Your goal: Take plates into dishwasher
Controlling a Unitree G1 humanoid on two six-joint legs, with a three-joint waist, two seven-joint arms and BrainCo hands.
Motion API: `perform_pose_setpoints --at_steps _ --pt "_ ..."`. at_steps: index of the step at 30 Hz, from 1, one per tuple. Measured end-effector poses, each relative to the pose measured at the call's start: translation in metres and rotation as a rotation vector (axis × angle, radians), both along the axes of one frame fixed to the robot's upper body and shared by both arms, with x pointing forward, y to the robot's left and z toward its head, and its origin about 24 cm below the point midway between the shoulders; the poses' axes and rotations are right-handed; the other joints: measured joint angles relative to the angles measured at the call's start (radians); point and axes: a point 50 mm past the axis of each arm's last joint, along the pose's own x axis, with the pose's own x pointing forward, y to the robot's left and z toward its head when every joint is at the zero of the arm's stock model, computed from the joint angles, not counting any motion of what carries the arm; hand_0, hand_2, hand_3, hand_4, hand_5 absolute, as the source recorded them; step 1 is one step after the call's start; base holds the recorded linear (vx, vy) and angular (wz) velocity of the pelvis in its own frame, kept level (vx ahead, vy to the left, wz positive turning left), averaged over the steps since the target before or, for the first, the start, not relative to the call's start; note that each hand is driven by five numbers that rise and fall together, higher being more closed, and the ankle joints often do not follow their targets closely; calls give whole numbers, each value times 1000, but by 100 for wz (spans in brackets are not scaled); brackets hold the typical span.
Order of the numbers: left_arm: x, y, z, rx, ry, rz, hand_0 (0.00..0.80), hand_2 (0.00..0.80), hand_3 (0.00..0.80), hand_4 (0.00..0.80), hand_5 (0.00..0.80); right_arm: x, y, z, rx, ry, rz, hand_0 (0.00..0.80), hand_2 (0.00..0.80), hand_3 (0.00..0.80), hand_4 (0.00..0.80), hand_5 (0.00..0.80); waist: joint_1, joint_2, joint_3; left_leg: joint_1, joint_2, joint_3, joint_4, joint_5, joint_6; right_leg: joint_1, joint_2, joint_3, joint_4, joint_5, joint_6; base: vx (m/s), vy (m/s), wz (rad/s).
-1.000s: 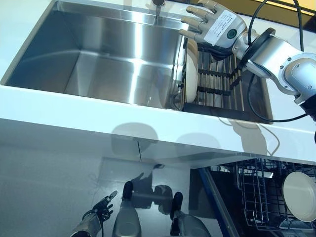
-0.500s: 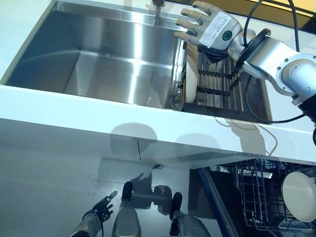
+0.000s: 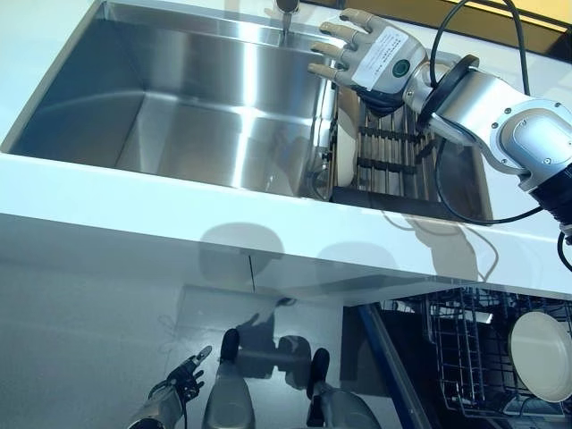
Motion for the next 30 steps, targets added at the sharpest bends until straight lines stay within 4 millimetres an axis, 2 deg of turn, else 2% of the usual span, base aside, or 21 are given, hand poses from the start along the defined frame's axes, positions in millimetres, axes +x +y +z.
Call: perform_pose_setpoints --at_steps 10,26,27,28,30 --pt "0 0 0 0 -4 -1 0 0 0 0 0 -4 7 -2 -20 12 14 0 0 0 0 0 0 0 0 -8 0 0 0 0 0 -6 0 -2 0 0 0 0 0 0" --pt "3 0 2 4 -26 -2 0 0 0 0 0 -2 8 -12 -122 108 -71 0 0 0 0 0 1 0 0 -9 0 0 0 1 0 -7 0 -3 0 0 0 0 0 0" --pt "3 0 2 4 -26 -1 0 0 0 0 0 -2 8 -13 -130 113 -79 731 731 731 731 731 1 0 0 -9 0 0 0 1 0 -7 0 -3 0 0 0 0 0 0" --pt "3 0 2 3 -27 2 0 0 0 0 0 -1 8 -14 -138 118 -86 800 800 800 800 800 1 0 0 -9 0 0 0 1 0 -7 0 -3 0 0 0 0 0 0" --pt "3 0 2 -2 -29 9 0 0 0 0 0 0 7 -20 -178 129 -114 800 800 800 800 800 1 0 0 -9 0 0 1 2 0 -7 0 -3 0 0 0 0 0 0"
